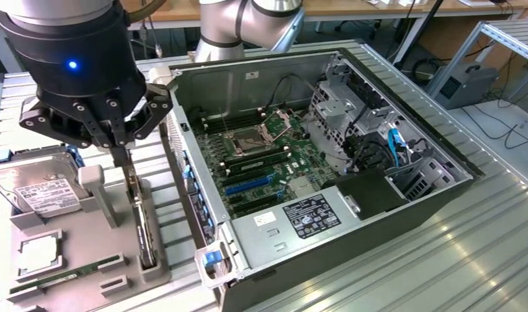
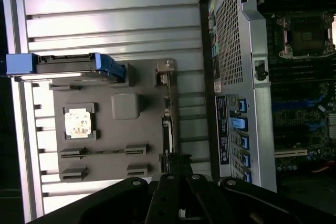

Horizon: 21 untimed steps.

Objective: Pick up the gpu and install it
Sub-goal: 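Reach for the gpu, then pick up the gpu and move the gpu toward the slot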

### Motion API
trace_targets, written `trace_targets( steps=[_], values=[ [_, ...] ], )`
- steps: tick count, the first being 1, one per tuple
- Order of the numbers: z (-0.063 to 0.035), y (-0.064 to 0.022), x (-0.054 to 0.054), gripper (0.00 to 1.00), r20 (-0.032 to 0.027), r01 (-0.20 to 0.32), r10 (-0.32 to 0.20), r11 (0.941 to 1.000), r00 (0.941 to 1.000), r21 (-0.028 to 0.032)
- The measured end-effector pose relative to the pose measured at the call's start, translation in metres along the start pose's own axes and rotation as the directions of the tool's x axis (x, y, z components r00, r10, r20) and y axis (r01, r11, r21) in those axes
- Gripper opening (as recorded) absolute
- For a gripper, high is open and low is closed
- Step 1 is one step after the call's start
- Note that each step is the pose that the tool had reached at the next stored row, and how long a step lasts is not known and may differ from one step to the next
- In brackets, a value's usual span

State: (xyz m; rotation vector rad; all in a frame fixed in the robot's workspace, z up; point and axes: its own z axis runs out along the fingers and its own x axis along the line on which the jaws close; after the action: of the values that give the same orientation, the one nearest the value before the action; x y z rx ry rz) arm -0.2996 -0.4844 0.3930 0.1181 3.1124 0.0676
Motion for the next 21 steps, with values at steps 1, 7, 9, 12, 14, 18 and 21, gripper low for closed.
trace_targets(
  steps=[1,7,9,12,14,18,21],
  values=[
    [-0.0001,-0.0029,0.0000,0.11,0.0000,0.000,0.000,1.0000,1.0000,0.0000],
    [-0.0002,-0.0073,0.0054,0.11,0.0000,0.000,0.000,1.0000,1.0000,0.0000],
    [-0.0002,-0.0081,0.0073,0.11,0.0000,0.000,0.000,1.0000,1.0000,-0.0001],
    [-0.0003,-0.0098,0.0078,0.11,-0.0001,0.000,0.000,1.0000,1.0000,0.0000],
    [-0.0004,-0.0123,0.0076,0.11,0.0000,0.000,0.000,1.0000,1.0000,0.0000],
    [-0.0004,-0.0124,0.0076,0.11,0.0000,0.000,0.000,1.0000,1.0000,0.0000],
    [-0.0004,-0.0124,0.0076,0.11,0.0000,0.000,0.000,1.0000,1.0000,0.0000]
  ],
)
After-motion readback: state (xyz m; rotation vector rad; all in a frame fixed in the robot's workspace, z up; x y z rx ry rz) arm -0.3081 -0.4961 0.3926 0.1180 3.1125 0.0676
